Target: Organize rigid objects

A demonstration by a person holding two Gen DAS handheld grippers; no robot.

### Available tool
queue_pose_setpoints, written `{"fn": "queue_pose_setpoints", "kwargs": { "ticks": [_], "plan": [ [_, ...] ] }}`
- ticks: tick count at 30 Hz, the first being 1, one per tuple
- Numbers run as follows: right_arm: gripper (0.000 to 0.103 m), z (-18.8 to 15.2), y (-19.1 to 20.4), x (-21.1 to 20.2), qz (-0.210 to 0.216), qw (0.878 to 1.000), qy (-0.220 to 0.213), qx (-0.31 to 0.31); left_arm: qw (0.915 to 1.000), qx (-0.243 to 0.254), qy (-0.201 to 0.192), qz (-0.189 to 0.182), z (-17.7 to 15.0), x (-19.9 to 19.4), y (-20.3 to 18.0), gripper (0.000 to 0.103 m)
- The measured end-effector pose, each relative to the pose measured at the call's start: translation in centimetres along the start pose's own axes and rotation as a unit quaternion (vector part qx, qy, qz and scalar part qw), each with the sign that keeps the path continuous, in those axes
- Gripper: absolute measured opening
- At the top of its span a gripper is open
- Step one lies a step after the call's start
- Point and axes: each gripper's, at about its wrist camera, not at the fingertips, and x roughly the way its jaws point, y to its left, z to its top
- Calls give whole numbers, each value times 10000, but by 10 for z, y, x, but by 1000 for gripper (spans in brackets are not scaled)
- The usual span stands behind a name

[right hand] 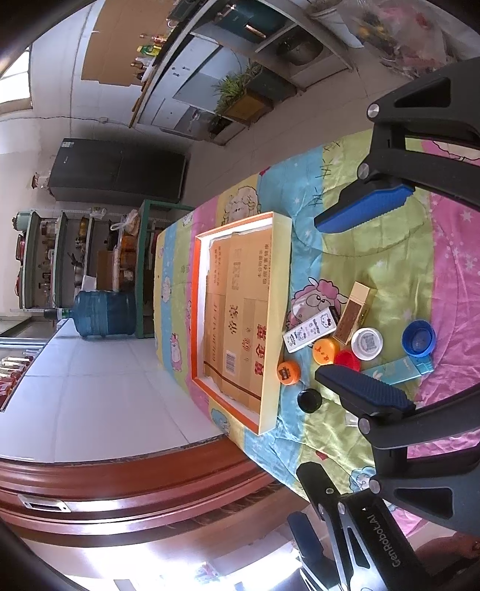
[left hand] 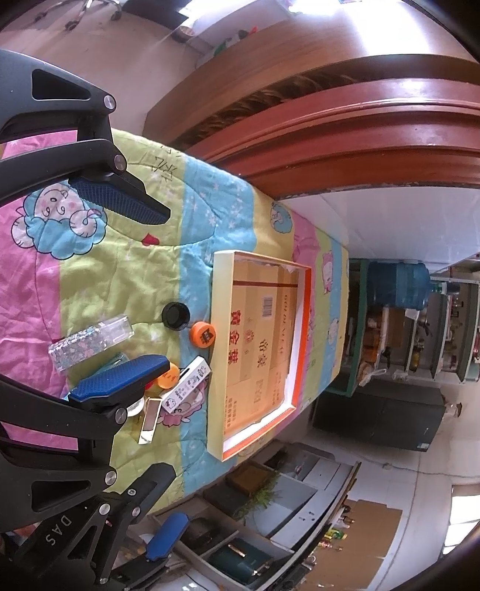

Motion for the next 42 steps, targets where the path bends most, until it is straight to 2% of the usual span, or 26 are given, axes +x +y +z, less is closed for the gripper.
{"fn": "queue_pose_setpoints", "kwargs": {
  "ticks": [42],
  "plan": [
    [73, -2, 8, 11, 148, 9994, 218, -243, 9999, 95, 66, -98, -2, 4, -8, 75]
  ]
}}
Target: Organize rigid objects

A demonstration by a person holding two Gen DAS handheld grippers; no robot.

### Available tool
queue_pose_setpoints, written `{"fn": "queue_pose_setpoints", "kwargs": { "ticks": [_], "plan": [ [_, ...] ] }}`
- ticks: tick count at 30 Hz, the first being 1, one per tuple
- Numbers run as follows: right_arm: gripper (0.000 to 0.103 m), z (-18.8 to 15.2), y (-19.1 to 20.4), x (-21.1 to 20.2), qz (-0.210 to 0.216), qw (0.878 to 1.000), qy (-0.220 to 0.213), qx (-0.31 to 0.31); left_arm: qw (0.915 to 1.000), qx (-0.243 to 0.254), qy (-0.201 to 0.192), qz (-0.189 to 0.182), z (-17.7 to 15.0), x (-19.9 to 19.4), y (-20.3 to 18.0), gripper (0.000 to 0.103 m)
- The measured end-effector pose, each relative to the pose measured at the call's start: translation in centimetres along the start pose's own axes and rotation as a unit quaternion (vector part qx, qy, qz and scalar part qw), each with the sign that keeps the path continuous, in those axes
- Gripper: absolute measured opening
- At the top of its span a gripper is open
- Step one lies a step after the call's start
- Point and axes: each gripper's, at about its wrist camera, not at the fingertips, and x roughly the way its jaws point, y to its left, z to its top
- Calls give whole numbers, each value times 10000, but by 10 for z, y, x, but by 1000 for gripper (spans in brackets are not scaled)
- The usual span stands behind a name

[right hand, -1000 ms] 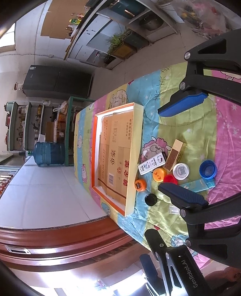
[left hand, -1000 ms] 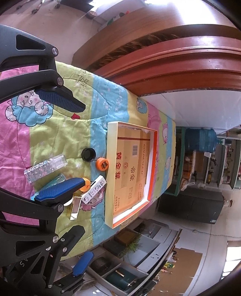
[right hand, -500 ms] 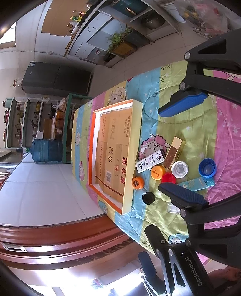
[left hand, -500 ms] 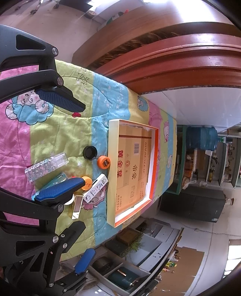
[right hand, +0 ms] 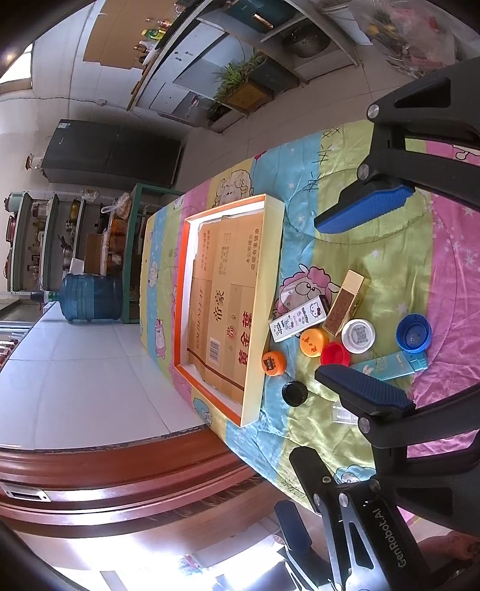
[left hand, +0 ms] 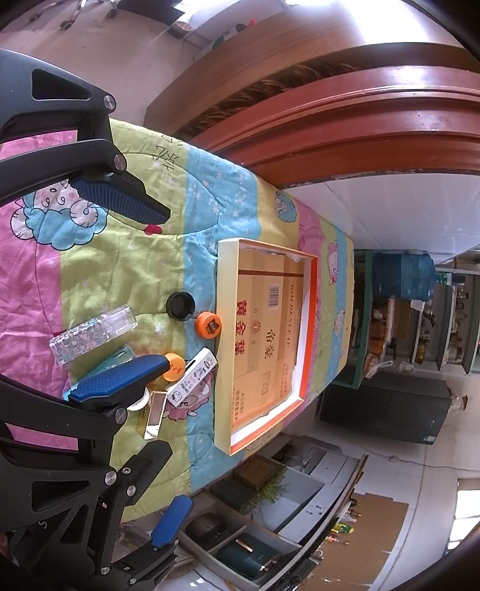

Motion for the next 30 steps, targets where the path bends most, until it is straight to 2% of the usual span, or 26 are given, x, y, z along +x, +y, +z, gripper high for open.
{"fn": "queue_pose_setpoints", "kwargs": {
  "ticks": [19, 30],
  "plan": [
    [73, 0, -2, 5, -8, 10000, 22, -9, 10000, 12, 50, 12, -2, 6, 0, 75],
    [73, -10, -20, 9, -116, 9996, 156, 180, 9993, -54, 365, 7, -24, 30, -5, 75]
  ]
}}
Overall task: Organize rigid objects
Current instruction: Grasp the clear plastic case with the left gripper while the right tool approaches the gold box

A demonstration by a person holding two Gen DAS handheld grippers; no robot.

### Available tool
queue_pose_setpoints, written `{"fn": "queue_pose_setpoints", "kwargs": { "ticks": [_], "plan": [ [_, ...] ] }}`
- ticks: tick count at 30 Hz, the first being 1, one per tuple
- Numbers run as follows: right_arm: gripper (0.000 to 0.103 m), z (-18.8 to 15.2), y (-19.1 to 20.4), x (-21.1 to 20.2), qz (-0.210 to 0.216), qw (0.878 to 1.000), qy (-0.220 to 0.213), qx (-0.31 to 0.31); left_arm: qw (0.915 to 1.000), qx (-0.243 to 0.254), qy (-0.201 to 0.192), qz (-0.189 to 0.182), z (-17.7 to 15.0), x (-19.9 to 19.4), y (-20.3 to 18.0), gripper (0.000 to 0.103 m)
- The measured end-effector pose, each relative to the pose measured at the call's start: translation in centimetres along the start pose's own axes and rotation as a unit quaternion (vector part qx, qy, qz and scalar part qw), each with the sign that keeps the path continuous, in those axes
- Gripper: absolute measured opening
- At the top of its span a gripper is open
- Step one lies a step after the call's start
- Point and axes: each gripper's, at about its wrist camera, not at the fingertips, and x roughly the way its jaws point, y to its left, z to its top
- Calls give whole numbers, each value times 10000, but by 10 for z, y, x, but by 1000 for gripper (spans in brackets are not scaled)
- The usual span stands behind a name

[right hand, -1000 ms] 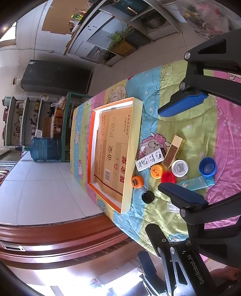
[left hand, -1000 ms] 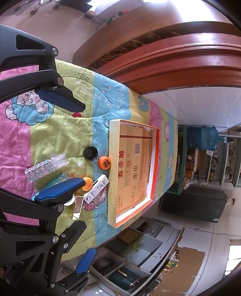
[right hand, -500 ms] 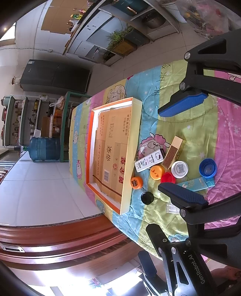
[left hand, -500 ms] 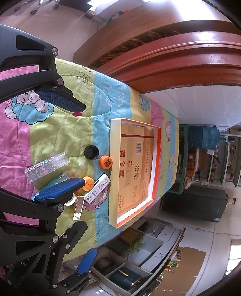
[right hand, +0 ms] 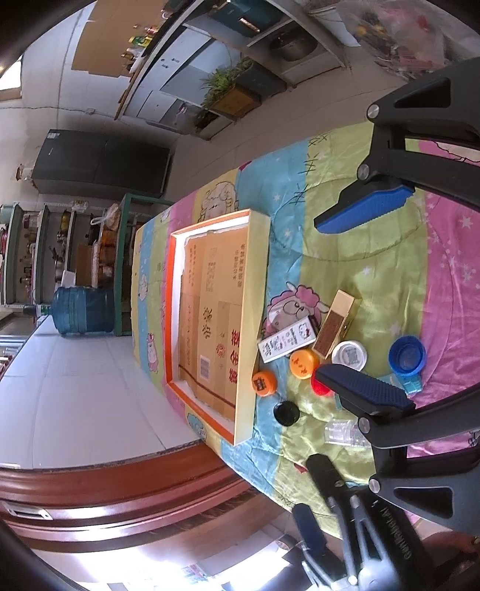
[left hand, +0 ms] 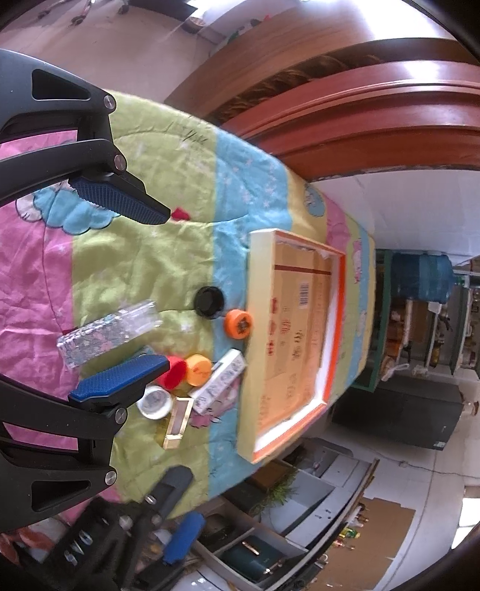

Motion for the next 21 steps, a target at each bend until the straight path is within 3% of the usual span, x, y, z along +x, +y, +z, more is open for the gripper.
{"fn": "queue_pose_setpoints", "kwargs": {
  "ticks": [10, 13, 16, 19, 21],
  "plan": [
    [73, -8, -7, 6, 1, 9998, 157, 73, 9990, -34, 446, -73, -28, 27, -10, 74],
    [73, -10, -7, 7, 18, 9998, 189, 67, 9985, -107, 506, -195, -31, 33, -10, 69],
    [73, -11, -8, 10, 44, 9997, 236, 78, 9989, -38, 384, -283, -32, 34, -11, 56],
    [73, -12, -8, 16, 121, 9994, 326, 19, 9981, 67, 386, -485, -30, 34, -11, 29],
    [73, -11, -6, 22, 189, 9987, 412, -246, 9976, 74, 423, -543, -28, 35, -7, 24]
  ]
}}
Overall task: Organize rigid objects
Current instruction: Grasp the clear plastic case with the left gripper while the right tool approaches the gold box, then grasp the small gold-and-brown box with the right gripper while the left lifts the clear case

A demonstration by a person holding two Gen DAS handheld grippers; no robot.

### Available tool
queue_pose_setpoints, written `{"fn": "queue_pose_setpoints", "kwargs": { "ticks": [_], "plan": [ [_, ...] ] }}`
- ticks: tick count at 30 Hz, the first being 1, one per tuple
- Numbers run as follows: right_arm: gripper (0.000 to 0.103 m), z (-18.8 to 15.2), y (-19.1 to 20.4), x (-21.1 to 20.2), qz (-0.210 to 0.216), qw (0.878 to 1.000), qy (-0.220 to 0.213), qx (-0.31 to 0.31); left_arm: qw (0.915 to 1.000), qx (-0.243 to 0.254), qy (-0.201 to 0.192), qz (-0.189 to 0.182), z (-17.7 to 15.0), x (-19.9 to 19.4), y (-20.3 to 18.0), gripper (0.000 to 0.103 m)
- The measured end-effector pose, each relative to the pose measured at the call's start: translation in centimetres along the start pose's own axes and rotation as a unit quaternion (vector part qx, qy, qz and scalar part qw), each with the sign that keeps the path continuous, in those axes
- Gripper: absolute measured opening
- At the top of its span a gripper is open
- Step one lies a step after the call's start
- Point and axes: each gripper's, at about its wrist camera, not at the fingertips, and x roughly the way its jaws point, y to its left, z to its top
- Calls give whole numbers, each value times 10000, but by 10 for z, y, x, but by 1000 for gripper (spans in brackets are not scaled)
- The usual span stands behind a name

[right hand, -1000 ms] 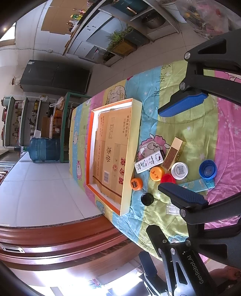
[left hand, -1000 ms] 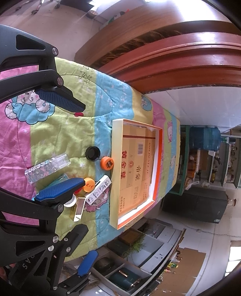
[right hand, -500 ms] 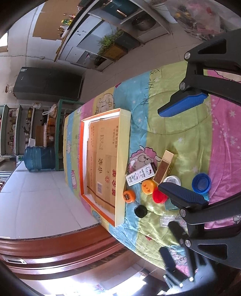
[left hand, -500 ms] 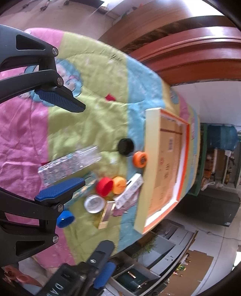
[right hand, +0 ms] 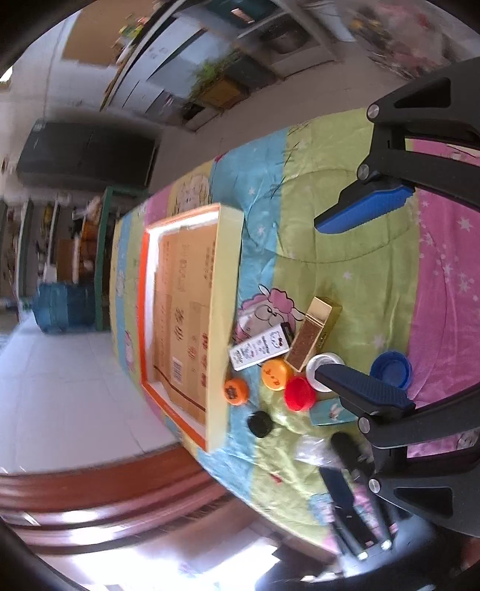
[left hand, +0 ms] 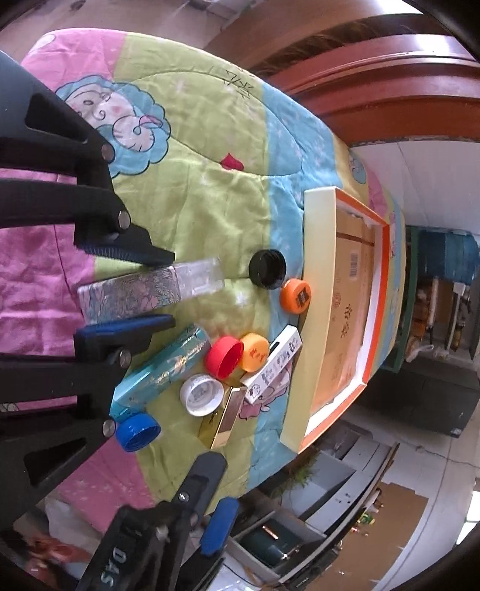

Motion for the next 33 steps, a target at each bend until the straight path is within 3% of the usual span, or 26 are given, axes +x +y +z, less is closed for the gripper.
{"fn": "queue_pose_setpoints", "kwargs": {
  "ticks": [4, 9, 12, 16, 17, 18, 22, 33],
  "plan": [
    [70, 5, 4, 18, 374, 9953, 320, -832, 9996, -101, 133, -234, 4, -1, 13, 20],
    [52, 7, 9, 38, 127, 9813, 458, -1864, 9997, 89, 144, -203, 3, -1, 9, 20],
    [49, 4, 19, 48, 362, 9686, 563, -2393, 9995, 57, 156, -273, 4, -1, 11, 20],
    [44, 1, 32, 49, 517, 9535, 410, -2941, 9991, -27, 183, -390, 5, -1, 16, 20],
    [37, 1, 35, 50, 575, 9510, 391, -3012, 9990, -32, 184, -397, 5, -1, 16, 20],
    [30, 0, 37, 50, 658, 9495, 387, -3045, 9990, -39, 181, -408, 5, -1, 16, 20],
    [23, -1, 40, 47, 829, 9516, 345, -2940, 9986, -94, 168, -491, 4, -2, 19, 20],
    [18, 8, 4, 14, 878, 9891, -4, -1185, 9970, -135, 26, -760, 20, -19, 22, 20]
  ]
}}
